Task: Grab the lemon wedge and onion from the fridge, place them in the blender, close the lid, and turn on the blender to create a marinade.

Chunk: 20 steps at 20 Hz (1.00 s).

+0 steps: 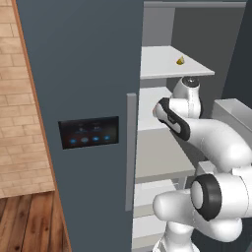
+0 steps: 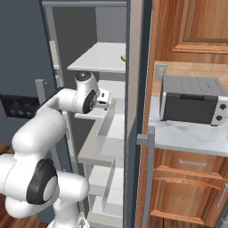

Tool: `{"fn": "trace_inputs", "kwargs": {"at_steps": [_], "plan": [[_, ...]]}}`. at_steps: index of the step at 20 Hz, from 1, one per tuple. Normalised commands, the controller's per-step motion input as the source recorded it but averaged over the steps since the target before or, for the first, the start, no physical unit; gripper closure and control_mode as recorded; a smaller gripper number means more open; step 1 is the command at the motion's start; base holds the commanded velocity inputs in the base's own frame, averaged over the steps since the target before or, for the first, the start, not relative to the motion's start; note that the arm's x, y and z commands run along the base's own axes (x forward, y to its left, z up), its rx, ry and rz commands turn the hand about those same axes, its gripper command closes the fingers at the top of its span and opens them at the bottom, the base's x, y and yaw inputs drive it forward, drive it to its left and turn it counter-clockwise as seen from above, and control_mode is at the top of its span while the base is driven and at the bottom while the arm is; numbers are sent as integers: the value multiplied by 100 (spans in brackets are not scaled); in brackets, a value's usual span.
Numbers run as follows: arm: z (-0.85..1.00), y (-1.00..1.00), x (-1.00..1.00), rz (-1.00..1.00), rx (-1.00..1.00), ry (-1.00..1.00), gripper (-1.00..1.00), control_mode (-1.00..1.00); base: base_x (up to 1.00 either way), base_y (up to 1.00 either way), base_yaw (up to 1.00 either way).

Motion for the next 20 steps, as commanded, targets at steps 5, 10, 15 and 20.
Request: {"fn": "trace_inputs", "kwargs": {"at_steps": [5, 10, 15, 20], "plan": [[-30, 0, 23, 0, 0, -1, -100, -100, 0, 0, 0], [-29, -6, 24, 0, 1, -4, -100, -100, 0, 0, 0], [-17, -13, 29, 0, 0, -3, -100, -100, 0, 0, 0], [-6, -6, 31, 0, 0, -1, -100, -100, 0, 0, 0]]}}
